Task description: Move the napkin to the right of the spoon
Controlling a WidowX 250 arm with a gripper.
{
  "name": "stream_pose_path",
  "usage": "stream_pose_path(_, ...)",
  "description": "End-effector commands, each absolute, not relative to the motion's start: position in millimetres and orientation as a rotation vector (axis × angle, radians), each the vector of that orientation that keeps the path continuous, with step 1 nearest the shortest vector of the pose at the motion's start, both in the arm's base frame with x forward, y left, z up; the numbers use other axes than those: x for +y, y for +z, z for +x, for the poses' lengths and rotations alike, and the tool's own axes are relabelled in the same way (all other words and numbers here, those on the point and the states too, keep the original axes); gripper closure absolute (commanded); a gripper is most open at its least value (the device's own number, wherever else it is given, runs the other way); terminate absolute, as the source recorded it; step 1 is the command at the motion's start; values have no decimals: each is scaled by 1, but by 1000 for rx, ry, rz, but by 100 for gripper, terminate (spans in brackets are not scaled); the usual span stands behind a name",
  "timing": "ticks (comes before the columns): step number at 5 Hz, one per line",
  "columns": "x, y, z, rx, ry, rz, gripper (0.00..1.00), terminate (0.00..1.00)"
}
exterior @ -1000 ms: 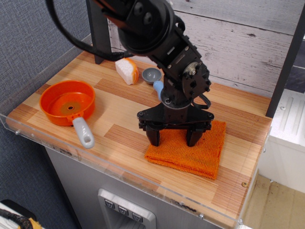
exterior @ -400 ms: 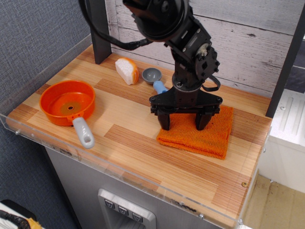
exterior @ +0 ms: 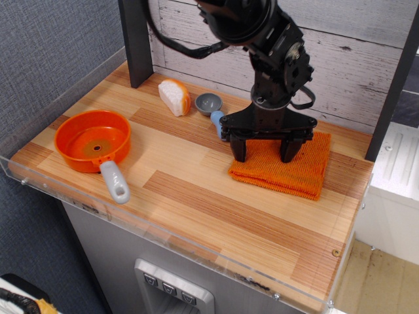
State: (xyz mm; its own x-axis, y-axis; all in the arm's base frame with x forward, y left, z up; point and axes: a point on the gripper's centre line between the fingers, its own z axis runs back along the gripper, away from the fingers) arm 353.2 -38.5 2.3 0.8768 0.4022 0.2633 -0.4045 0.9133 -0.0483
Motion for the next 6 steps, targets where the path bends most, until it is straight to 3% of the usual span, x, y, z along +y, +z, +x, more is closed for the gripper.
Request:
stream_pose_path(1, -38, -38, 352, -159, 420, 14, 0, 0)
stream_pose_path(3, -43, -22, 361, -193, 437, -29, 0, 0)
stream_pose_path(6, -43, 35, 372, -338, 486, -117, 0, 0)
